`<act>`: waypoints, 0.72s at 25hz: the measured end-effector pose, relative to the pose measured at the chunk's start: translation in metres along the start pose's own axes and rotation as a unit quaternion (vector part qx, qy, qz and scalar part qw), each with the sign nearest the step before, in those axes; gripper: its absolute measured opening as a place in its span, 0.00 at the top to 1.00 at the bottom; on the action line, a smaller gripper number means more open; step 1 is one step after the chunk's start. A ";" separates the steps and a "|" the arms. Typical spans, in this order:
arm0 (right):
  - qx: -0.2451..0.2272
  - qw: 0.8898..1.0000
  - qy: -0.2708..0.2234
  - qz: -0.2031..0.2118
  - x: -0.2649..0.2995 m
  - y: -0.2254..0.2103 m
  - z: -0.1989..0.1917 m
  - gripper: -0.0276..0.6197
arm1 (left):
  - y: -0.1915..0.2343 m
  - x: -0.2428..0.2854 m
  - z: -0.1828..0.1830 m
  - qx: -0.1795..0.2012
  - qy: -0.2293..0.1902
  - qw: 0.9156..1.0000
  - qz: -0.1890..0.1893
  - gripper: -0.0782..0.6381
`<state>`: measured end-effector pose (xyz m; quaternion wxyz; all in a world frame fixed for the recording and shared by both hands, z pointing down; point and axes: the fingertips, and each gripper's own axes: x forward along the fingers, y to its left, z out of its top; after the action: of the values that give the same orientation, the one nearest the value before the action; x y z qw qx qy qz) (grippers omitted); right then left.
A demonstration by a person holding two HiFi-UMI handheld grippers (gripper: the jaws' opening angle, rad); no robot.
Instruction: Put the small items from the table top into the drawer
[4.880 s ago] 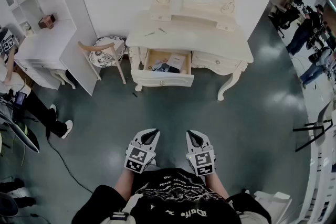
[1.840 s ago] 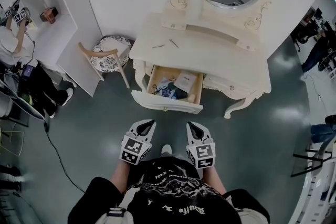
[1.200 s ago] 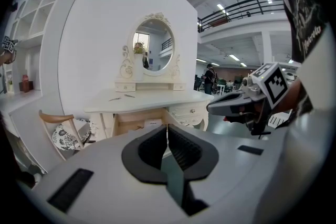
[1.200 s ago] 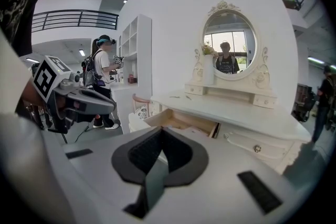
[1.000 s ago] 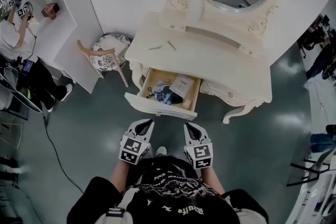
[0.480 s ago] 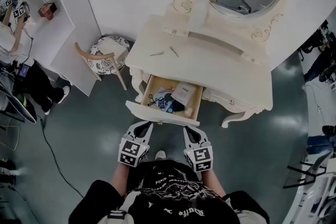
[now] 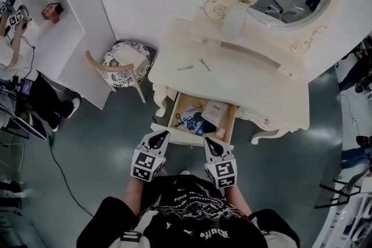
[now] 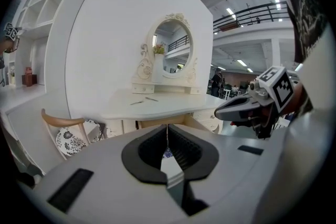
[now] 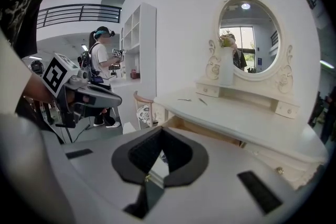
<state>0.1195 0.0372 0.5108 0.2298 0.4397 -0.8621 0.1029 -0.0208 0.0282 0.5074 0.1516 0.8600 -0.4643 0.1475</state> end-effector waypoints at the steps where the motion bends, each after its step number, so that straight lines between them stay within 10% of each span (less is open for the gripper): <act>1: -0.001 1.000 -0.001 -0.001 0.007 0.001 0.005 0.94 | 0.008 0.001 0.002 0.005 0.001 1.000 -0.001 0.86; 18: 0.028 0.998 -0.003 -0.064 0.093 0.033 0.069 0.94 | 0.117 0.009 0.028 0.041 0.007 0.997 -0.068 0.86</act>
<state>0.0247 -0.0355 0.4968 0.2211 0.5006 -0.8296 0.1111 -0.1115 -0.0511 0.5001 0.1291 0.8940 -0.3975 0.1617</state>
